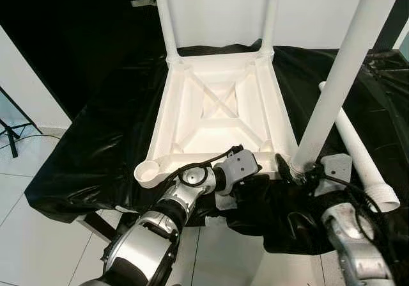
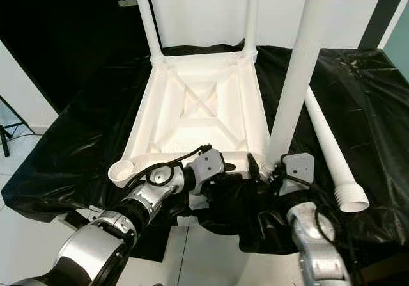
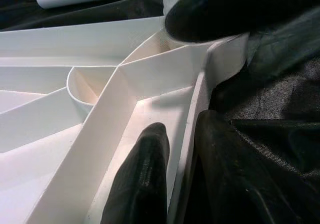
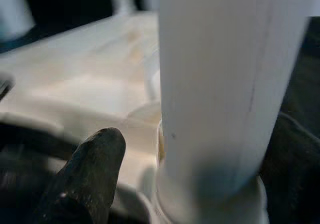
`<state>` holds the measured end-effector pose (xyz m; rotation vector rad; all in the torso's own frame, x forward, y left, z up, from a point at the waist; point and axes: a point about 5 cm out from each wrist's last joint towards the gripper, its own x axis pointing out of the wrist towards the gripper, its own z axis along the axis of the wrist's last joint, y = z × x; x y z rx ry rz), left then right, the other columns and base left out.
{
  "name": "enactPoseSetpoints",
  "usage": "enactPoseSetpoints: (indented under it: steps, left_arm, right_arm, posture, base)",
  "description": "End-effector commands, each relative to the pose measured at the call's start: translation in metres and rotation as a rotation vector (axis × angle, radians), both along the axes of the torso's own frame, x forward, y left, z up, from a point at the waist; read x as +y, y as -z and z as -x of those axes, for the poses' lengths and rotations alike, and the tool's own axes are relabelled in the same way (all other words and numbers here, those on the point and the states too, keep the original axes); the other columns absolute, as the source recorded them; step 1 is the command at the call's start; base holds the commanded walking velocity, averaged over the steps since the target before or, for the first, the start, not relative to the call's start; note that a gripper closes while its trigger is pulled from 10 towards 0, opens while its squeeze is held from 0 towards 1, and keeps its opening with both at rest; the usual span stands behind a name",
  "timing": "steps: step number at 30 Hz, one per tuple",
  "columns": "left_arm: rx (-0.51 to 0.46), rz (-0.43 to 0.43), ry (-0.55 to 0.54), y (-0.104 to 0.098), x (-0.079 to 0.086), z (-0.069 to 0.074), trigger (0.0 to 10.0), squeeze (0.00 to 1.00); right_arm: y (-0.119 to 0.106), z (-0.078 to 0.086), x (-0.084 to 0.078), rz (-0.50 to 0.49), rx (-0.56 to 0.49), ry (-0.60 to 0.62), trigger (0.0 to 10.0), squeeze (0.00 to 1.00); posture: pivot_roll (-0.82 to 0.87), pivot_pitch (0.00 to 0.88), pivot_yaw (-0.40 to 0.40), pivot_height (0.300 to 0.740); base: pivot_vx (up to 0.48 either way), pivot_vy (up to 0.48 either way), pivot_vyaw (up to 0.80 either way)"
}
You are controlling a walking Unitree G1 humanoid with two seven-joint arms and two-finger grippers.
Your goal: Building children table
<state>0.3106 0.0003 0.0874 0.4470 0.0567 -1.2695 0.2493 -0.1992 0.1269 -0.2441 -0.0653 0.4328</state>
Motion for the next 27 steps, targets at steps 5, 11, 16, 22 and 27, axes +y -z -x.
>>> enactPoseSetpoints:
  steps: [5,11,16,22,27]
  left_arm:
    - [0.082,-0.09,-0.026,0.024,0.006,0.009,10.0,0.0]
    - [0.081,-0.091,-0.036,0.025,0.009,0.008,10.0,0.0]
    - [0.083,-0.094,-0.04,0.026,0.01,0.007,10.0,0.0]
    - [0.081,-0.099,-0.033,0.025,0.01,0.008,10.0,0.0]
    - [0.077,-0.1,-0.037,0.024,0.011,0.006,10.0,0.0]
  right_arm:
    - [-0.001,-0.002,0.005,0.018,0.05,-0.124,10.0,0.0]
    - [0.002,0.001,0.001,0.05,0.112,-0.21,0.0,0.0]
    - [0.003,0.002,0.001,0.05,0.13,-0.232,0.0,0.0]
    - [0.018,0.005,0.015,-0.105,0.074,0.008,0.0,0.0]
    - [0.032,0.017,0.022,-0.223,0.044,0.333,0.0,0.0]
  posture:
    - [-0.18,0.0,0.067,0.74]
    - [-0.18,0.0,0.063,0.74]
    - [-0.18,0.0,0.063,0.74]
    - [-0.18,0.0,0.067,0.74]
    - [-0.17,0.0,0.064,0.74]
  base:
    - [0.0,0.0,0.0]
    - [0.0,0.0,0.0]
    - [0.0,0.0,0.0]
    - [0.0,0.0,0.0]
    - [0.0,0.0,0.0]
